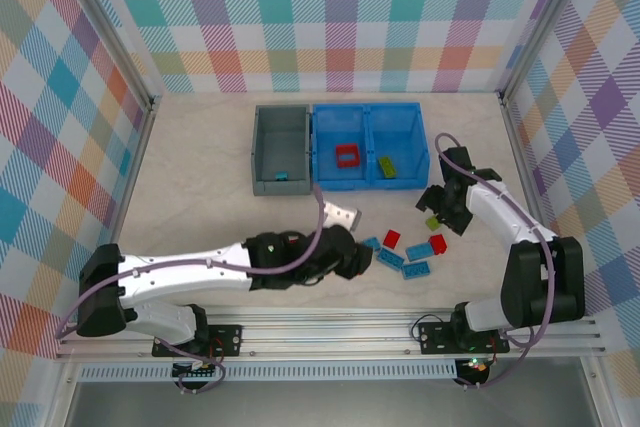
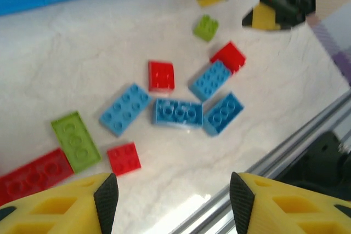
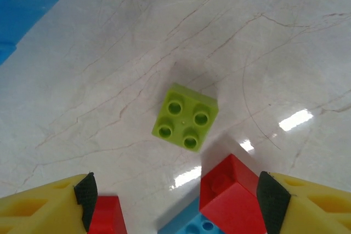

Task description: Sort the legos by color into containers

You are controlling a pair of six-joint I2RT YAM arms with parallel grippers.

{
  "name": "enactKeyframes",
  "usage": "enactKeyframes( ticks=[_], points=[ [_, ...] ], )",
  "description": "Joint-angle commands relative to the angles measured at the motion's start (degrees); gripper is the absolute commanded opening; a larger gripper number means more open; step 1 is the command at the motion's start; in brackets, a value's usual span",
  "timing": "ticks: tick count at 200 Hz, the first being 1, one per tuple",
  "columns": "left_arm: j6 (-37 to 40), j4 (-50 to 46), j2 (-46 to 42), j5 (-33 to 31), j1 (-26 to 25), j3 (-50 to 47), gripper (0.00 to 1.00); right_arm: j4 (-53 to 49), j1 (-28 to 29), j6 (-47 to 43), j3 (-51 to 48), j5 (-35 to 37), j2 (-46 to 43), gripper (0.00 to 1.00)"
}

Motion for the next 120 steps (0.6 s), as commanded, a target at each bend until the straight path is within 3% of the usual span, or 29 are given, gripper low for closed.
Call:
enactKeyframes(
  ticks=[1, 50, 120],
  points=[
    [-3.0, 7.3, -3.7, -4.8, -1.9, -2.2, 0.58, 5.1, -1.0, 3.8, -2.4, -2.9, 1.4, 0.76],
    [-2.4, 8.1, -3.9, -6.2, -2.8, -2.5, 0.59, 9.0, -2.3, 5.2, -3.7, -2.8, 5.9, 0.70],
    [-1.3, 8.1, -3.9, -6.4, -2.9, -1.8, 0.59, 12.2, -3.0, 2.8, -3.0, -0.3, 11.2, 0.50]
  ],
)
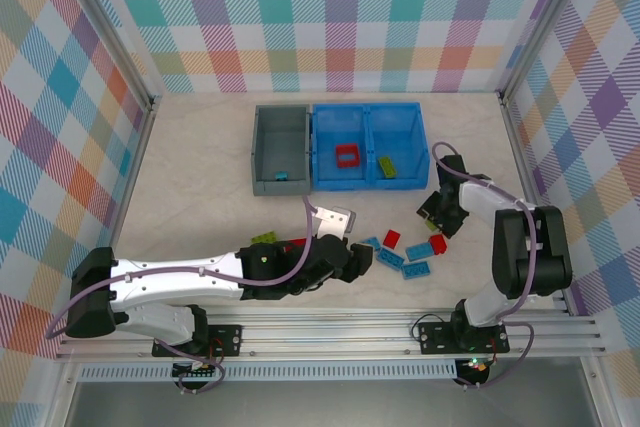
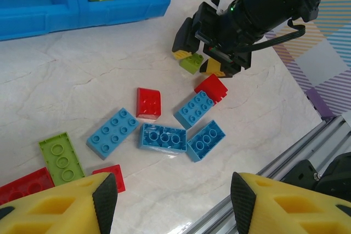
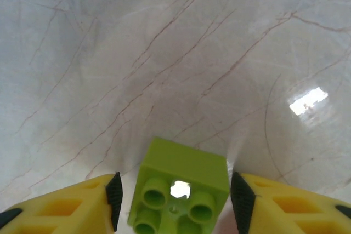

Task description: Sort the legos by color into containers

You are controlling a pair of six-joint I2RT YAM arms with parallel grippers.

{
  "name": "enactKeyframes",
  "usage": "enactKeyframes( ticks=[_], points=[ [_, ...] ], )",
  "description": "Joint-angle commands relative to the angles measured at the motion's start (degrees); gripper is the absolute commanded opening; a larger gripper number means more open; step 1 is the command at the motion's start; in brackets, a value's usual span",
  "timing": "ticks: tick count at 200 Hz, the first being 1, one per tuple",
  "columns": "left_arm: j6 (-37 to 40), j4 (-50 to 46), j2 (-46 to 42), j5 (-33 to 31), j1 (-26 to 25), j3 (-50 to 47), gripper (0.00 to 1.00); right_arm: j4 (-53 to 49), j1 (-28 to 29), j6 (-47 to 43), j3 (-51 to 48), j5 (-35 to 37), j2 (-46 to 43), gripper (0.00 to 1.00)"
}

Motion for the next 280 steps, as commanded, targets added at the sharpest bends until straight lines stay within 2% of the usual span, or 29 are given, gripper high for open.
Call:
enactKeyframes(
  ticks=[1, 28, 42, 61, 76, 96, 139, 190, 212, 251, 280],
  points=[
    [0.5, 1.0, -1.0, -1.5, -0.9, 1.0, 0.59, 2.3, -0.5, -1.1, 0.5, 1.0, 1.3, 0.50],
    [0.2, 0.1, -1.4, -3.0, -0.9, 1.4, 0.59, 2.9, 0.5, -3.3, 0.0, 3.0, -1.7, 0.34],
    [-0.8, -2.0, -2.4, -5.7, -0.9, 2.0, 0.59, 1.4, 5.0, -6.4, 1.3, 7.8, -6.5, 0.32],
    [-3.5, -10.2, -3.0, -11.7, -0.7, 5.2, 0.61, -2.9, 13.0, -10.2, 6.5, 14.0, -10.8, 0.31],
    [-2.7, -13.3, -2.8, -12.9, -0.1, 8.0, 0.61, -4.2, 15.4, -11.9, 10.8, 13.6, -11.0, 0.32],
    [-2.9, -16.8, -1.9, -12.9, 1.7, 11.4, 0.61, -5.7, 15.3, -14.0, 18.5, 13.7, -5.5, 0.33],
    [-3.8, -19.1, -1.2, -9.5, 6.7, 13.7, 0.62, -12.5, 14.4, -17.4, 39.3, 17.5, 15.6, 0.32],
    [-6.2, -22.4, -2.6, -8.9, 7.7, 11.4, 0.62, -19.3, 14.1, -15.8, 51.0, 23.1, 28.2, 0.37],
    [-8.4, -25.3, -3.5, -9.5, 7.7, 9.8, 0.61, -19.6, 14.2, -15.3, 51.8, 22.9, 30.2, 0.45],
    [-12.7, -30.4, -5.9, -9.5, 7.8, 6.2, 0.62, -17.1, 16.1, -16.9, 50.4, 22.8, 27.2, 0.61],
    [-16.0, -33.0, -6.9, -9.2, 8.3, 4.8, 0.62, -17.2, 18.2, -17.6, 50.7, 23.4, 22.3, 0.65]
  ],
)
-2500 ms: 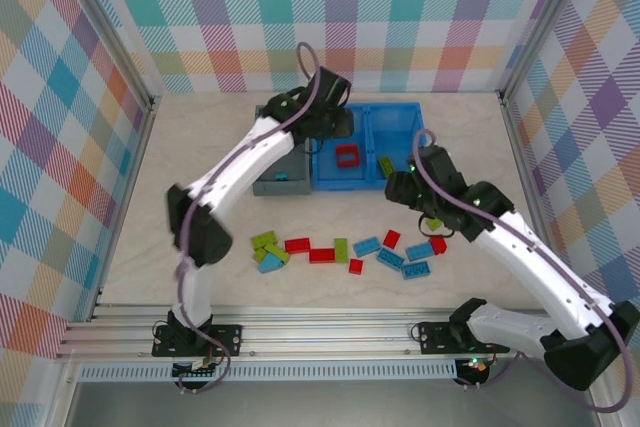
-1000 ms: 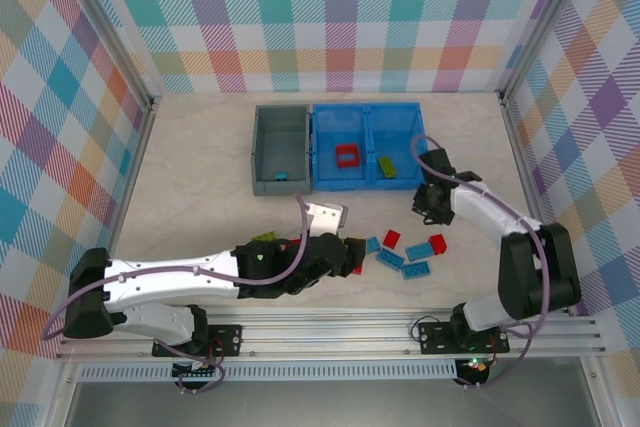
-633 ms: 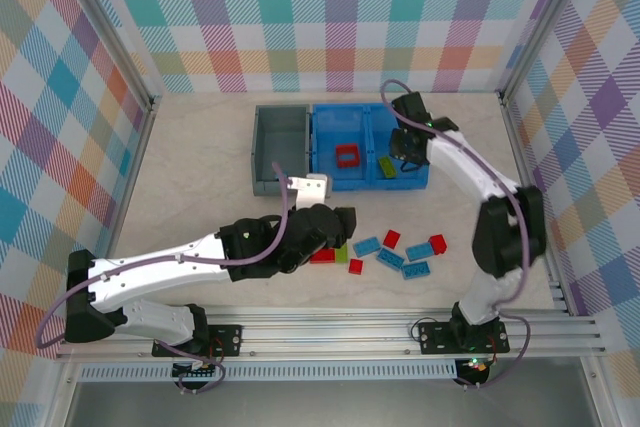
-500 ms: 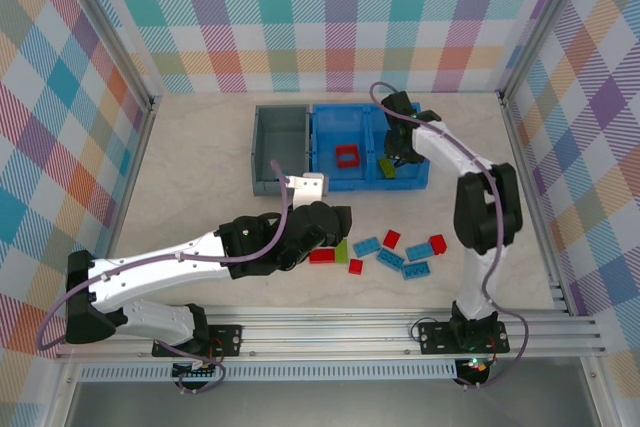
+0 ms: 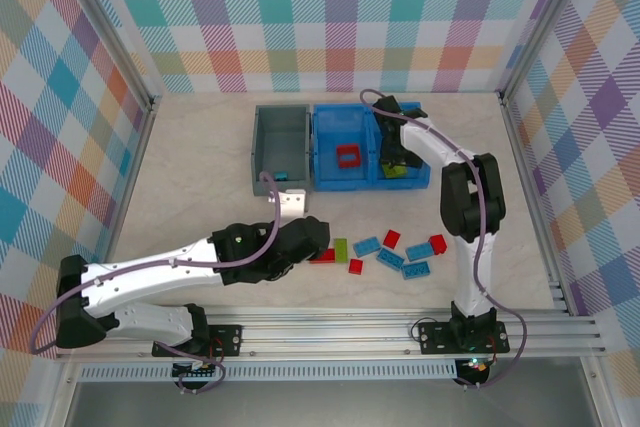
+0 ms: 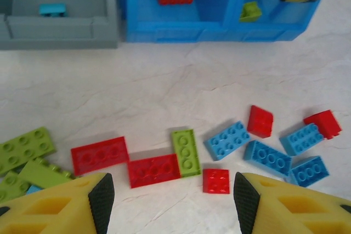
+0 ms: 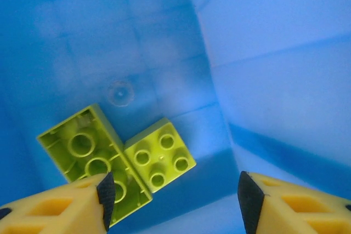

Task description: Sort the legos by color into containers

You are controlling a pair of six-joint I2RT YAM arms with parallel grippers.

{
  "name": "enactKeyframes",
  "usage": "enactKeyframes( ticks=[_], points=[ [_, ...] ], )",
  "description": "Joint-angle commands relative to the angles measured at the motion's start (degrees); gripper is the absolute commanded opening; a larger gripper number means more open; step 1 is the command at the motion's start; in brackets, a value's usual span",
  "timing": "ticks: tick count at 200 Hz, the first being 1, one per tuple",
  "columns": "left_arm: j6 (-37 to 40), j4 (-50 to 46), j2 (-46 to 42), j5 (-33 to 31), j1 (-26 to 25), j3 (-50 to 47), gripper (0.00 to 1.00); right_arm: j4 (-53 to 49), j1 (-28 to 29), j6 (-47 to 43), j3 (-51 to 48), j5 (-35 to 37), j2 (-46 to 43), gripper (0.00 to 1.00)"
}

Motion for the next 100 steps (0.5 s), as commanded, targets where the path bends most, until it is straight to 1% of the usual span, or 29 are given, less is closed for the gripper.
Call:
enactKeyframes(
  ticks=[1, 25, 53, 79, 100],
  points=[
    [-4.2, -4.4, -1.7, -0.4, 1.2, -1.0, 0.62, -0.4, 1.9, -1.2, 0.7, 1.5, -6.7, 0.65],
    [-8.3, -7.4, -1.9, -0.1, 1.5, -1.1, 0.62, 0.0, 3.2, -1.3, -1.0, 2.7, -12.6, 0.67],
    [-13.2, -10.5, -4.7, 1.2, 1.8, -3.0, 0.62, 1.9, 5.3, -1.8, -6.6, 2.9, -22.0, 0.68],
    [-17.7, -16.1, -9.3, 1.9, 2.0, -4.9, 0.62, 3.9, 9.6, -2.7, -13.2, 2.0, -31.3, 0.70],
    [-20.4, -18.7, -14.2, 2.3, 2.1, -7.6, 0.62, 4.5, 13.6, -3.2, -18.0, 0.2, -38.5, 0.70]
  ],
)
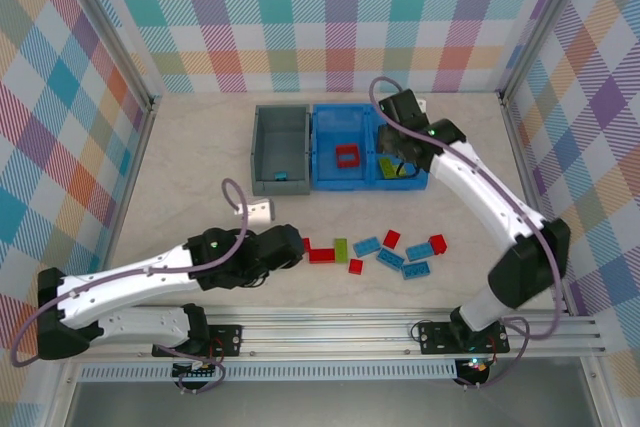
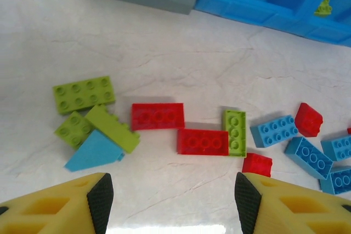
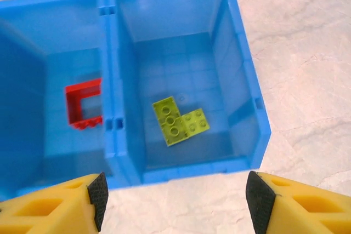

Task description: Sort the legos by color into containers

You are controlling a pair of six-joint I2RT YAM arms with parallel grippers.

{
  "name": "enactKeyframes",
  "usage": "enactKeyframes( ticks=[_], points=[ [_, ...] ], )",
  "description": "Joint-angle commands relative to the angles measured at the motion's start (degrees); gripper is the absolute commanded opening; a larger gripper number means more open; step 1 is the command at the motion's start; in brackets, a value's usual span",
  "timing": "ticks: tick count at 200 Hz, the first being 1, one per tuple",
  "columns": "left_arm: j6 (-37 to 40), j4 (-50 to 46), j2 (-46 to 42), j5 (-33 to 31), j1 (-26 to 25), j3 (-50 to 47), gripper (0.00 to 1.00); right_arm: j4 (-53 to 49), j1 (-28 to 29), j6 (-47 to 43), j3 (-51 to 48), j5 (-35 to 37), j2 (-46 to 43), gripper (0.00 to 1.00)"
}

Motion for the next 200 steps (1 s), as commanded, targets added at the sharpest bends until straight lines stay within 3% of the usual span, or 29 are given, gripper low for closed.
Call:
enactKeyframes(
  ticks=[1, 36, 64, 103, 146, 200],
  points=[
    [-5.7, -6.7, -5.5, 0.4, 0.7, -2.9, 0.62, 1.0, 4.1, -1.6, -5.0, -1.9, -6.1, 0.70],
    [-6.1, -10.0, -9.7, 1.6, 3.6, -4.9, 0.63, 1.2, 9.1, -2.9, -12.3, -8.2, -16.0, 0.69],
    [-3.0, -11.7, -10.1, 3.7, 7.9, -4.0, 0.64, 4.1, 11.8, -4.4, -20.1, -18.4, -24.5, 0.69],
    [7.1, -9.5, -6.8, 13.7, 20.6, -3.3, 0.68, 6.2, 17.8, -2.0, -26.9, -27.8, -30.8, 0.70],
    [17.2, -1.4, 0.9, 25.4, 32.9, -4.3, 0.74, 9.3, 25.7, 0.5, -28.0, -25.8, -31.1, 0.74],
    [21.8, 3.0, 8.6, 28.1, 36.8, -2.5, 0.74, 10.6, 28.9, 3.1, -26.8, -20.7, -32.2, 0.74]
  ],
)
